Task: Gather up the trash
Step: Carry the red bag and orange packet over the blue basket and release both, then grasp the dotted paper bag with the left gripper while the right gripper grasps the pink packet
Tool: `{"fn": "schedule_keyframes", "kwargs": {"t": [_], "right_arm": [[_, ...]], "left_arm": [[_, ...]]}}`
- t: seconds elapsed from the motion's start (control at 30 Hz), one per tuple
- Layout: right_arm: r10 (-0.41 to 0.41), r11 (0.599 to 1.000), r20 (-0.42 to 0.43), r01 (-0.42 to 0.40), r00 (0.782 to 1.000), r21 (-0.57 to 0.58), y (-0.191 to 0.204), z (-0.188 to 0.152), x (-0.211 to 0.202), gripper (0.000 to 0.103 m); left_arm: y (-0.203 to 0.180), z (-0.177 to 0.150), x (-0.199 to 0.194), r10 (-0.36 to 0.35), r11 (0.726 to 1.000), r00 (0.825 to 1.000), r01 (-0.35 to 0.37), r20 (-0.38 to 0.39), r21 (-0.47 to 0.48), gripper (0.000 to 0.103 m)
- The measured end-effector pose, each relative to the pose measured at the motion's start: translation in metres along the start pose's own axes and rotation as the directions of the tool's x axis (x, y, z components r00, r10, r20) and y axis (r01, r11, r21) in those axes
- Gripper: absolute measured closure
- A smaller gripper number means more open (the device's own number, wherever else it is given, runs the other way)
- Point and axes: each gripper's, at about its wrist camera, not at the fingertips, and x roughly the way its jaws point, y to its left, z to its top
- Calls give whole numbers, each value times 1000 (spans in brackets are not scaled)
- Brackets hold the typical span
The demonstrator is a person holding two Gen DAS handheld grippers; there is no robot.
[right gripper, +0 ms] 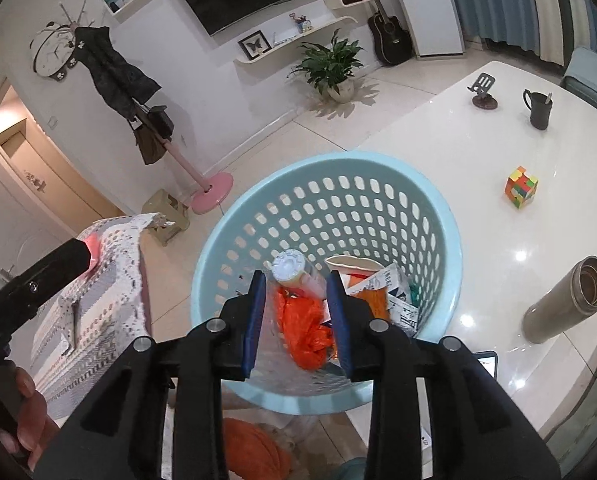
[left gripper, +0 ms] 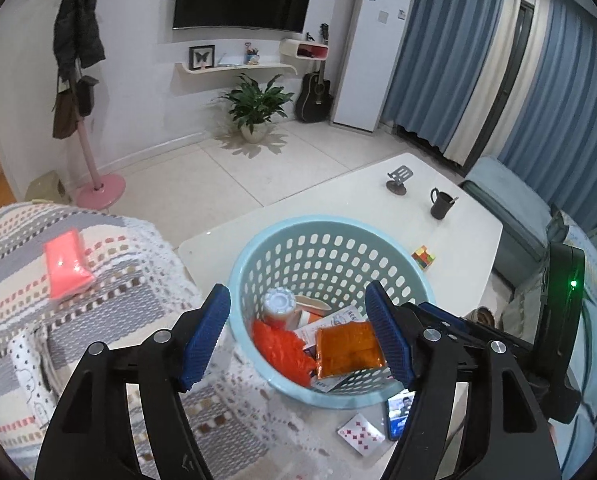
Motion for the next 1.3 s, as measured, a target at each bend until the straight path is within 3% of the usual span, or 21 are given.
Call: {"fn": "schedule_keyframes", "kwargs": {"t": [0.2,0.3,0.5,0.63,0.83,1.07,1.13,1.2,1.23,1.3], "right_arm": [[26,998,30,-24,999,-65,32,2,-14,73],[50,992,49,-44,998,-115,56,3,-21,68],[97,973,51,-84,994,-214,103,2,-23,62],[118,961,28,-107,993,-254,129,0,-14,62],[135,945,-10,-132,991,-298,167,-7,-3,62],[120,936,-26,-122,992,-331,183,-8,2,62],[119,933,-33,-123,992,-338,189,-5,4,62],[122,925,-43,-130,992,-356,196,-3,8,62],[124,921,-49,-133,991,-365,199,-2,10,61],[130,912,-62,-144,990,-384,209,1,17,55]], "left_arm": [[29,-8,-26,1,997,1000,1,24,-81,35],[54,-17,-44,2,985,1000,3,28,-171,35],[117,-39,-84,151,935,986,-120,69,-333,35],[149,-51,-93,186,904,982,-158,31,-398,35],[161,-63,-73,134,905,989,-149,-66,-399,27],[163,-53,-43,190,916,975,-218,-114,-336,19],[159,-48,-35,231,916,964,-261,-131,-304,24],[158,-47,-34,262,917,955,-291,-135,-274,41],[158,-47,-33,271,918,953,-298,-136,-260,43],[163,-49,-38,259,921,958,-283,-123,-267,57]]}}
